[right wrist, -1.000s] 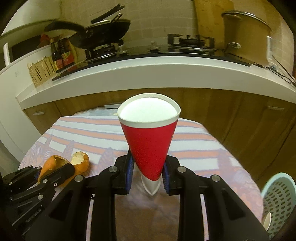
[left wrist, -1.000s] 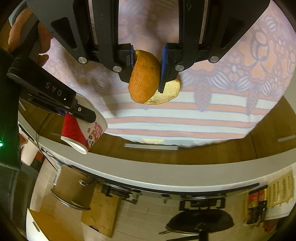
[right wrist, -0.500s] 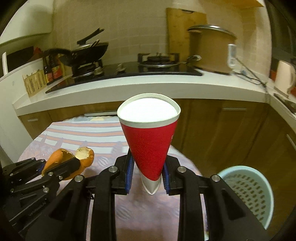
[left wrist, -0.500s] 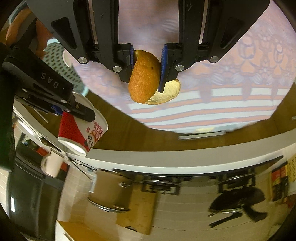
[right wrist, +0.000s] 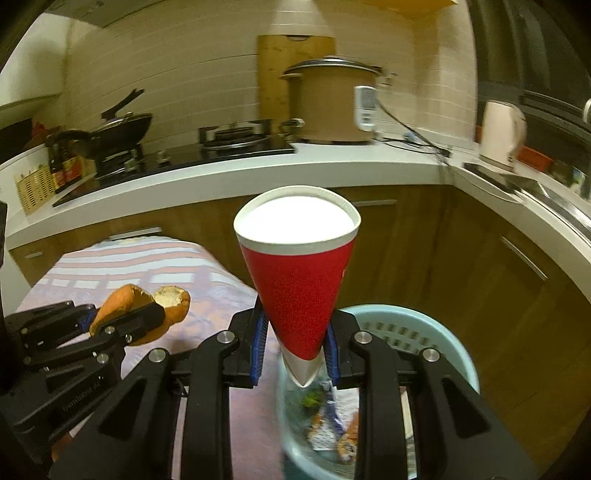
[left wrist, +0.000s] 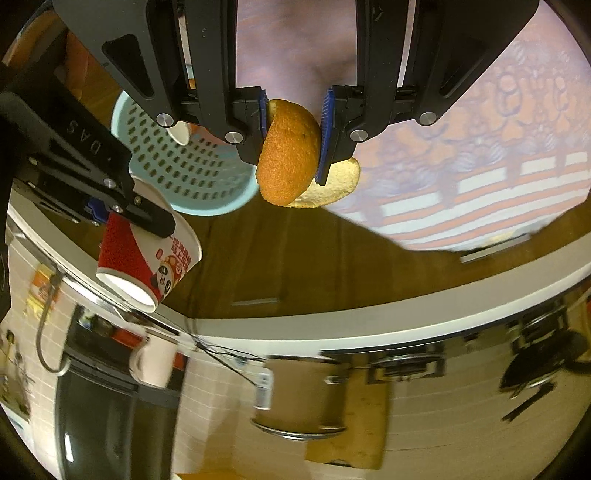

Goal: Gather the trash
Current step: 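Carry the bread roll and red paper cup over the blue basket and release both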

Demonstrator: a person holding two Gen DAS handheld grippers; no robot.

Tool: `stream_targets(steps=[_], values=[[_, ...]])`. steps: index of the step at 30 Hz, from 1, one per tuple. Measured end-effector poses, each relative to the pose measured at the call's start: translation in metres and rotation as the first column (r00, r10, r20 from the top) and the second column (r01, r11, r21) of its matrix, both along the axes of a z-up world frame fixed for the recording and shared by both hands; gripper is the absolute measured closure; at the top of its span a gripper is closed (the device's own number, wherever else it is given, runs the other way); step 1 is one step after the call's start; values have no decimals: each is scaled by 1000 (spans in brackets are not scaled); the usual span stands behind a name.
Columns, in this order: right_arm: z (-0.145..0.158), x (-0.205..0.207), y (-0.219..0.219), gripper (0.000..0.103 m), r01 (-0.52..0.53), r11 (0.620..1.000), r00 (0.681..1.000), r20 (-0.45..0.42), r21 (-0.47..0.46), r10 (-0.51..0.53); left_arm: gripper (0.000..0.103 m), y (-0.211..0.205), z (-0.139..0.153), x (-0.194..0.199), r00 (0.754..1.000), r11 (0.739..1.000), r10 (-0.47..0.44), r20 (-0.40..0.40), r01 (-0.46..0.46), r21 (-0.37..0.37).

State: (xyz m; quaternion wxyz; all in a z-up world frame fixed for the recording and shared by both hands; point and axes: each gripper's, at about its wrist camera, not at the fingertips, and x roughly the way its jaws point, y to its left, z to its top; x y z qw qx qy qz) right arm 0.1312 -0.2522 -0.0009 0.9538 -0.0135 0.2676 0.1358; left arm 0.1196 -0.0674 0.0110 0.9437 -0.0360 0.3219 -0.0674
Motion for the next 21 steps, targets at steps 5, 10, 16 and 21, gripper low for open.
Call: stream_targets(steps=[5, 10, 16, 21], values=[[-15, 4, -39, 80, 56, 998, 998, -31, 7, -56, 84, -42, -3, 12, 998, 998, -58, -5, 58, 19], [-35, 10, -70, 80, 102, 995, 992, -81, 17, -100, 84, -73, -6, 27, 993, 993, -114, -10, 114, 14], [-66, 21, -86, 79, 121, 993, 974, -193, 15, -116, 84, -105, -21, 42, 986, 987, -159, -41, 160, 21], [-99, 35, -92, 79, 124, 992, 940, -324, 33, -107, 74, -107, -42, 58, 978, 985, -172, -122, 170, -23]])
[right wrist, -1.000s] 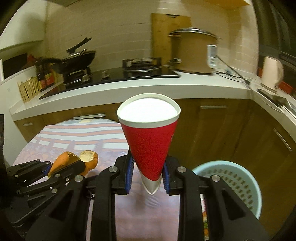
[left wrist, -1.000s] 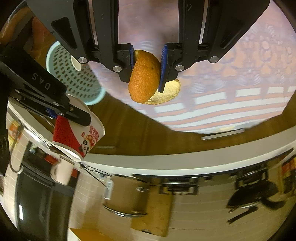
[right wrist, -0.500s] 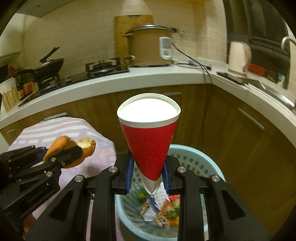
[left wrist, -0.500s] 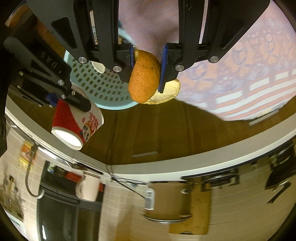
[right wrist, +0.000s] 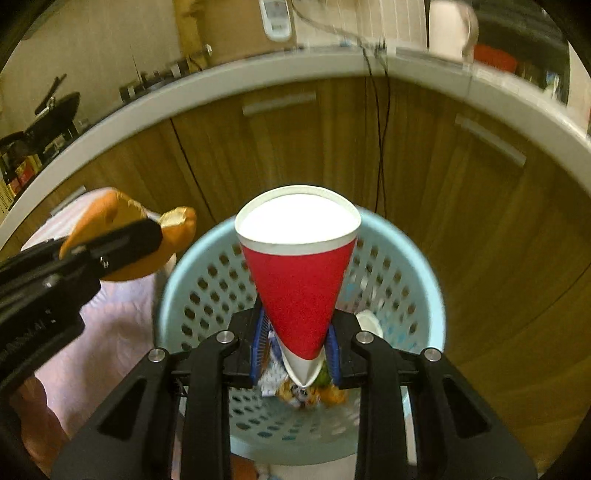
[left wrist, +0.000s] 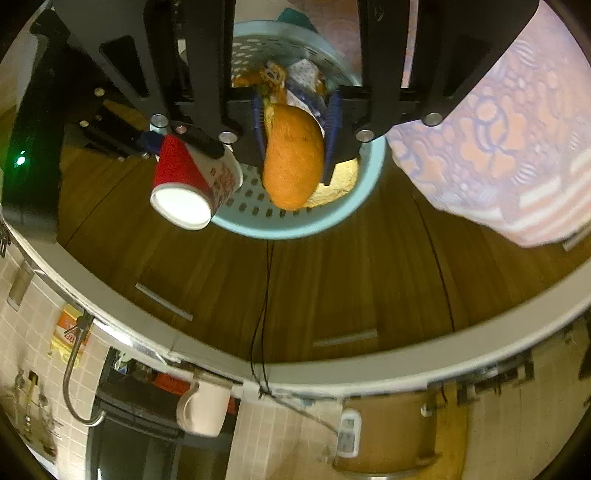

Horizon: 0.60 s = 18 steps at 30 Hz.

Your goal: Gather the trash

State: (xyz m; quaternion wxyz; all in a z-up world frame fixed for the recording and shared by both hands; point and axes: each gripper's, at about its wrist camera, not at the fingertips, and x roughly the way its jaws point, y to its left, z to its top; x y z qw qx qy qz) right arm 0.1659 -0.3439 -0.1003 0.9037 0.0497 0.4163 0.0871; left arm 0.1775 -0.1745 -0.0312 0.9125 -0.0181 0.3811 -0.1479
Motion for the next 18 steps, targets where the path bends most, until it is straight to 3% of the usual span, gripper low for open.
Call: stream_targets(steps=[2, 3, 4, 5, 7, 18], values=[[-9, 4, -2, 78, 0, 1000, 999, -36, 17, 0, 57, 0, -5, 2, 1000, 1000, 18, -8, -18, 5], [-11, 5, -3, 77, 0, 1000, 999, -48, 27, 2, 41, 2, -6, 2, 999, 999, 33, -3, -33, 9], [-13, 6, -4, 70, 0, 999, 998, -56, 36, 2, 32, 5, -6, 2, 999, 998, 54, 8, -54, 14], [-15, 5, -6, 55, 6, 999, 998, -59, 43, -4, 30, 7, -5, 1, 998, 998, 66, 14, -66, 15], [-16, 4, -8, 45, 18, 999, 999, -47, 45, -16, 28, 12, -3, 1, 997, 997, 79, 16, -79, 8], [7, -8, -4, 45, 26, 998, 1000, 7, 49, -26, 28, 25, 12, -16, 991, 994, 112, 67, -112, -8]])
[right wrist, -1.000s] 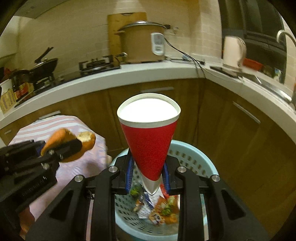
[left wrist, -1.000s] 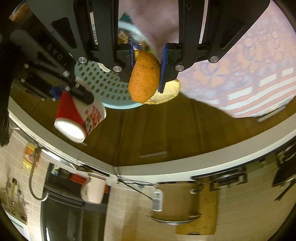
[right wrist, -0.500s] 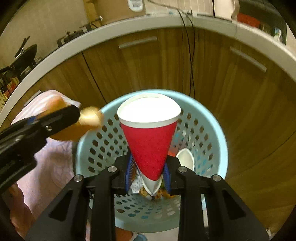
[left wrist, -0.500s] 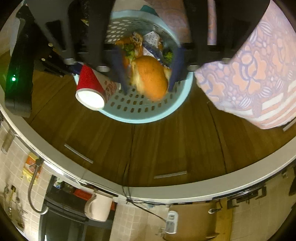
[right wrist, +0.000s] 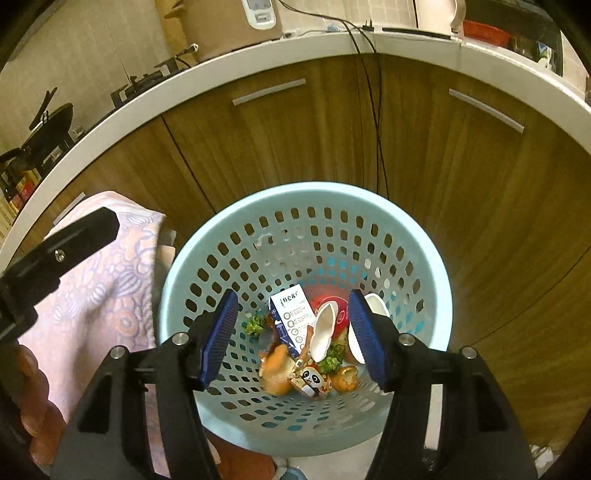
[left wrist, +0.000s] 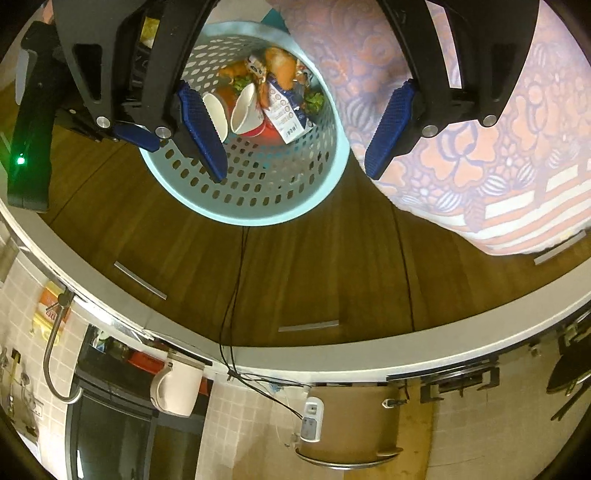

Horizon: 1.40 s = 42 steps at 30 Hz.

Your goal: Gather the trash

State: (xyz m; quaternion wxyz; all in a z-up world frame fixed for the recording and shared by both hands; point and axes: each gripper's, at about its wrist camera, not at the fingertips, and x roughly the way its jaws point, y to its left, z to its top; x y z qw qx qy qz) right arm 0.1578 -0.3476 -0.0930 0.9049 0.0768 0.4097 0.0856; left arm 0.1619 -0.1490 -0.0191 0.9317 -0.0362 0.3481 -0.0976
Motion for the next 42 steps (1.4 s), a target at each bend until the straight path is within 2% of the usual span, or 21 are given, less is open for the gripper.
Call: stream_targets(steps=[10, 14, 22, 25, 33, 42], values=[[41, -24, 19, 45, 26, 998, 992, 122, -60, -18, 28, 21, 18, -22, 997, 999, 36, 64, -37, 5], [60, -39, 33, 45, 72, 990, 978, 201, -123, -46, 28, 35, 27, -45, 980, 988, 114, 161, -129, 83], [83, -60, 56, 44, 91, 992, 957, 282, -88, -63, 20, 63, 39, -75, 959, 976, 179, 221, -202, 84], [88, -67, 65, 44, 86, 992, 954, 296, -92, -55, 16, 71, 39, -80, 952, 971, 203, 228, -226, 81], [89, -76, 81, 44, 90, 991, 950, 306, -95, -57, 16, 92, 33, -89, 946, 967, 224, 236, -245, 65], [85, -80, 90, 44, 106, 988, 948, 312, -112, -67, 16, 109, 23, -89, 950, 969, 236, 206, -245, 16]])
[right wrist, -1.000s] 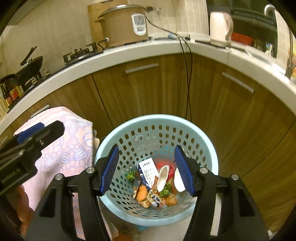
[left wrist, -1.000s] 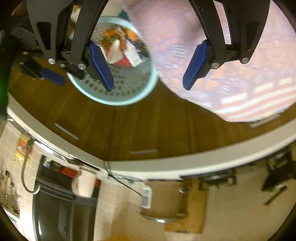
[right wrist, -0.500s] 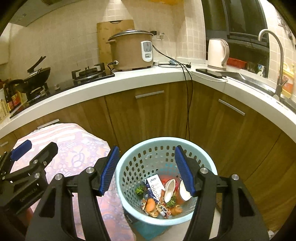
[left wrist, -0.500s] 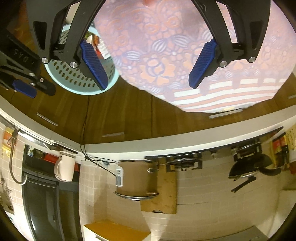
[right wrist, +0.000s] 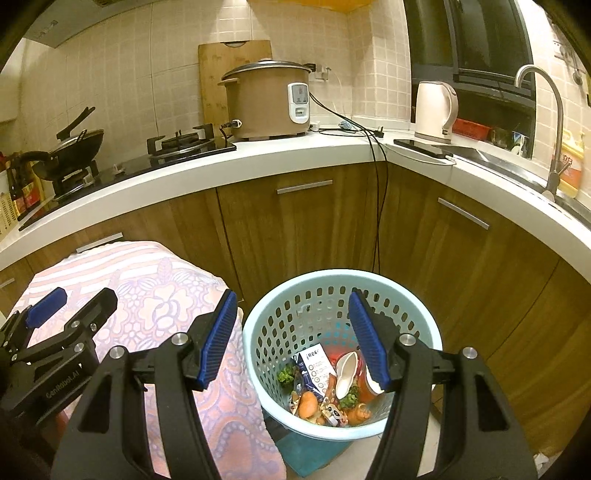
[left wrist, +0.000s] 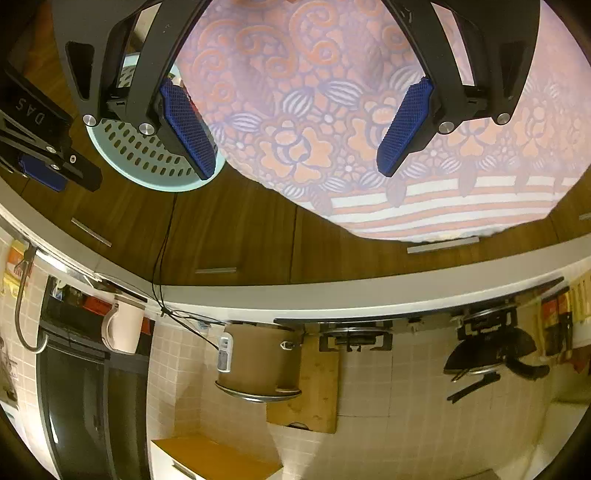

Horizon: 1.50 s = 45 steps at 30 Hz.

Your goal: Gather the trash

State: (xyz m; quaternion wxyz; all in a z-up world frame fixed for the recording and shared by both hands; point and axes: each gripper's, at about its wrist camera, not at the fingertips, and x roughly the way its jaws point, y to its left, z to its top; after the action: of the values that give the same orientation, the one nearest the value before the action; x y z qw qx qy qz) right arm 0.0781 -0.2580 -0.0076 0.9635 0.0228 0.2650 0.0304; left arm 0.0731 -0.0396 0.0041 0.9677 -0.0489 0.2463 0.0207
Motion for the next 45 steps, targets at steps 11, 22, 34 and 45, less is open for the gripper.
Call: stream_targets(steps=[11, 22, 34, 45], values=[[-4, -5, 5, 44, 25, 1000, 1000, 17, -3, -25, 15, 3, 1, -3, 1000, 1000, 16, 11, -16, 17], [-2, -8, 9, 44, 24, 1000, 999, 22, -10, -24, 15, 5, 1, -3, 1000, 1000, 20, 10, -20, 10], [0, -11, 8, 44, 27, 1000, 999, 26, -8, -27, 15, 5, 3, -5, 1000, 1000, 15, 15, -15, 7], [-2, -10, 11, 44, 19, 1000, 1000, 22, -9, -19, 15, 4, 3, -5, 1000, 1000, 14, 15, -14, 7]])
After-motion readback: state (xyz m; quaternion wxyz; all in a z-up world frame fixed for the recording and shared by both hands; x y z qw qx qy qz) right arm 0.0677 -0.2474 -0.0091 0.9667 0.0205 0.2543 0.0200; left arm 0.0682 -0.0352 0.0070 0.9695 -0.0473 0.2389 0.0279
